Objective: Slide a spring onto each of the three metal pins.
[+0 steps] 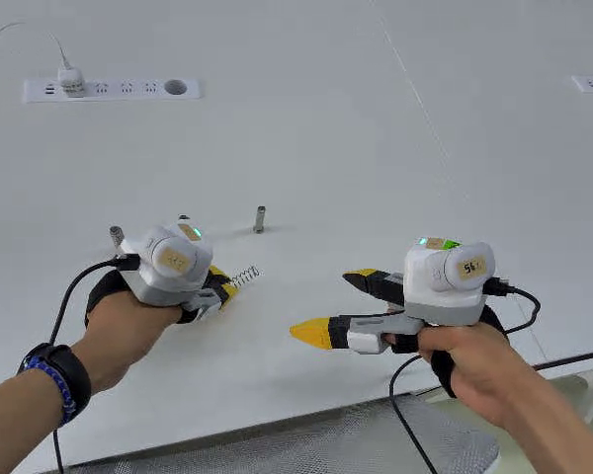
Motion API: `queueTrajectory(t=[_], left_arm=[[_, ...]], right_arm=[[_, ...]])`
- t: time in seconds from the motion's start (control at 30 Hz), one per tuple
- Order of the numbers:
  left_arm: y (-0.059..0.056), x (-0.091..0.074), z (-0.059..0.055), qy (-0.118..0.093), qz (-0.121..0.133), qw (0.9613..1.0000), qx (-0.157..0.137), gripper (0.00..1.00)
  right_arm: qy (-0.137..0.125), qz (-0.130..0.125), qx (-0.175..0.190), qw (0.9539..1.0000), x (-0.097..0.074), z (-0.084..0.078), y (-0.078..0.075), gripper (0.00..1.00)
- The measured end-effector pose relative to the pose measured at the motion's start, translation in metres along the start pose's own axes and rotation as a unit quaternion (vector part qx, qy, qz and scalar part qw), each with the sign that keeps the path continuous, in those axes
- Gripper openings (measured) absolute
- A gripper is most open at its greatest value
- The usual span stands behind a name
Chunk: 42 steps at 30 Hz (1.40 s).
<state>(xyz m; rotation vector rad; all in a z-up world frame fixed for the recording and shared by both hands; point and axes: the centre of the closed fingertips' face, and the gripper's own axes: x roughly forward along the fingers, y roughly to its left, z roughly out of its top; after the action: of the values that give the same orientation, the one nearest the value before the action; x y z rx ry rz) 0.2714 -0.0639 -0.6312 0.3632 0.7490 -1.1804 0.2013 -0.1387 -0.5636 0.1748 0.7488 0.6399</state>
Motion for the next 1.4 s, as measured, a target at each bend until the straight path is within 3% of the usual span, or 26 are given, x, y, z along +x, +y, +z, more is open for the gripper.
queueTrajectory(t=[0.17,0.33,0.77,1.1,1.4], left_arm=[[-0.007,-0.018,0.000,-0.014,0.005,0.9995,-0.029,0.10],[-0.006,-0.033,-0.003,-0.023,0.014,0.9992,-0.031,0.10],[-0.017,-0.076,0.000,-0.041,0.016,0.9990,-0.005,0.10],[-0.034,-0.092,0.011,-0.057,0.004,0.9983,0.011,0.10],[-0.054,-0.099,0.025,-0.072,-0.010,0.9968,0.033,0.10]], right_arm=[[-0.002,0.012,-0.007,0.9999,0.005,0.007,0.007,0.80],[0.004,0.025,-0.019,0.9995,0.011,0.011,0.011,0.80],[0.002,0.068,-0.034,0.9971,0.029,0.025,0.029,0.75],[0.001,0.115,-0.046,0.9924,0.037,0.030,0.057,0.65],[-0.011,0.133,-0.040,0.9902,0.035,0.042,0.064,0.56]])
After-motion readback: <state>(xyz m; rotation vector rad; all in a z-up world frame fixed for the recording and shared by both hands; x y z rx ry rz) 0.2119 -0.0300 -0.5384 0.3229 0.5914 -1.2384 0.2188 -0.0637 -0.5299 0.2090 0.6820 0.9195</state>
